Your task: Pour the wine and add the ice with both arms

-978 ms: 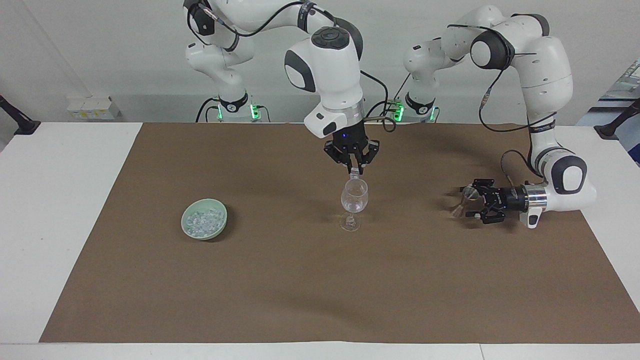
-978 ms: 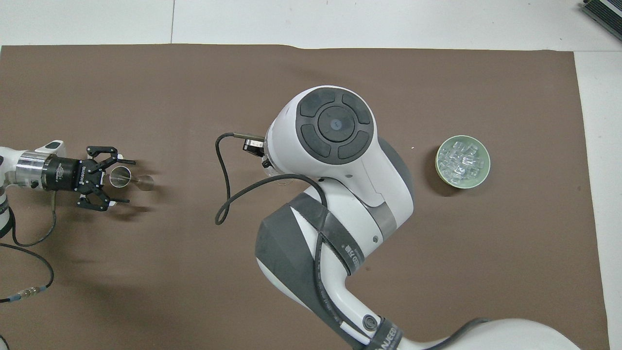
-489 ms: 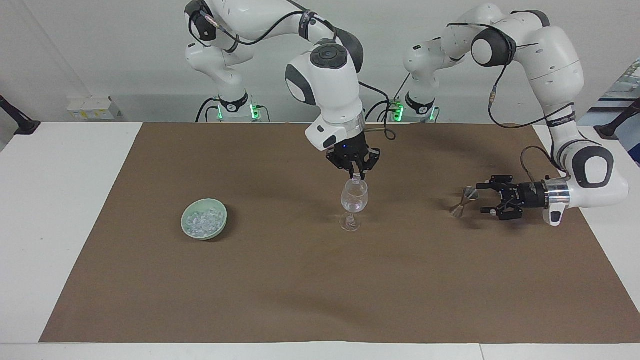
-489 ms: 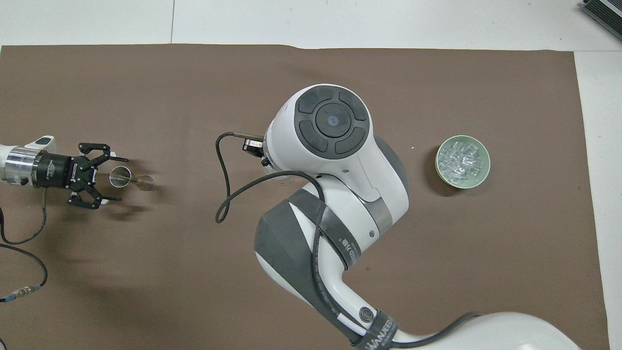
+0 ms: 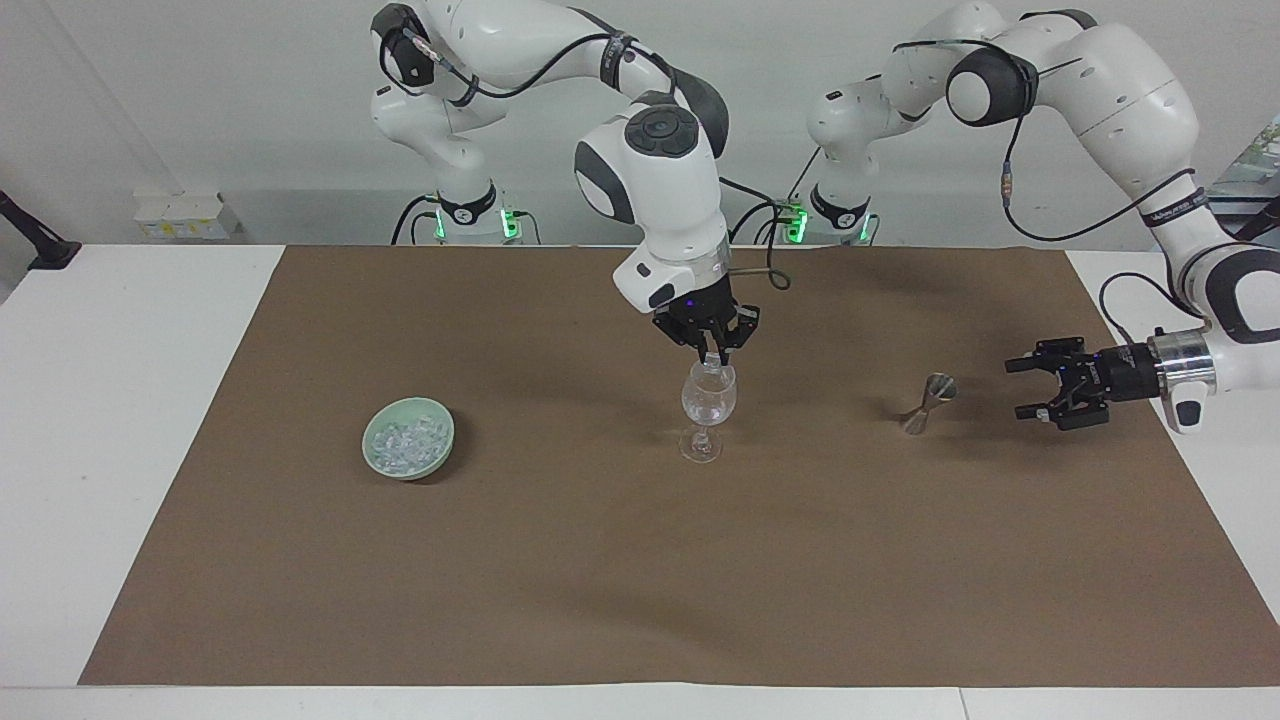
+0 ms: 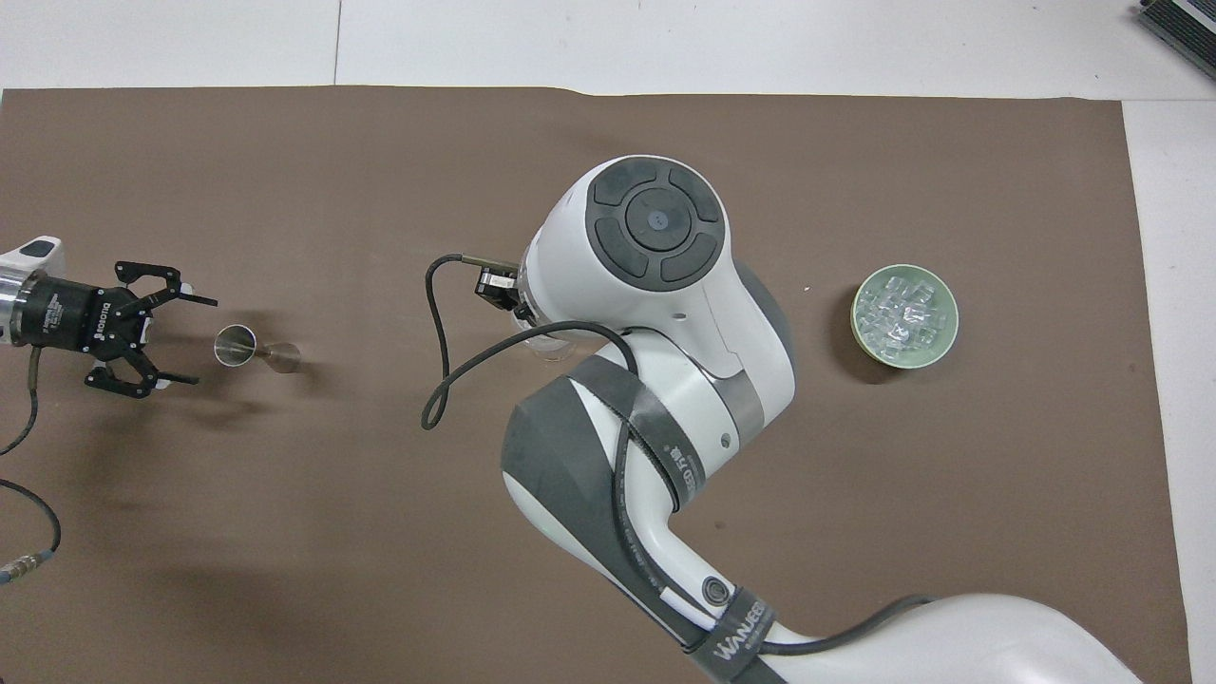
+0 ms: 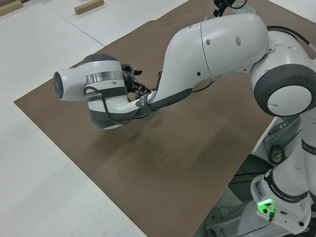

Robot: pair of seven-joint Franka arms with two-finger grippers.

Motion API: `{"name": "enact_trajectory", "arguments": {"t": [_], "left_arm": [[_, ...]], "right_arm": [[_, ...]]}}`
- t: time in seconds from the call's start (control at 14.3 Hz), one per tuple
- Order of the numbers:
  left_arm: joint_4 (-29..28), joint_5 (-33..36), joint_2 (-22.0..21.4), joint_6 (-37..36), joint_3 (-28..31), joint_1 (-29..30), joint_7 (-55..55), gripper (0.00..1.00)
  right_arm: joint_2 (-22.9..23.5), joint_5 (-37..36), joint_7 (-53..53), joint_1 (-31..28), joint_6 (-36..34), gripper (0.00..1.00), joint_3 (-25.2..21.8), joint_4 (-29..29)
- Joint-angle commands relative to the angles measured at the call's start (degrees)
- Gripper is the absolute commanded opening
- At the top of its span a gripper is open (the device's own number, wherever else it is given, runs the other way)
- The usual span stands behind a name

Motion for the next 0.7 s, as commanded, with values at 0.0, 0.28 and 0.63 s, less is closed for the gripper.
{"name": "enact_trajectory", "arguments": {"t": [0.0, 0.28, 0.63], "left_arm": [[2.64, 4.05, -1.95, 0.57, 0.26, -0.68, 1.91, 1.00], [4.85, 8.79, -6.42, 3.29, 0.52, -3.31, 2.80, 1.00], [4.77, 15.74, -13.54, 4.18, 0.26, -5.69, 9.81, 1.00]], "right_arm": [[-0.20, 1.00, -0.37, -0.63, 2.23, 0.00, 0.77, -2.04], [-0.20, 1.00, -0.37, -0.63, 2.23, 0.00, 0.77, -2.14], [-0.12, 1.00, -0.37, -0.63, 2.32, 0.00, 0.77, -2.05]]}}
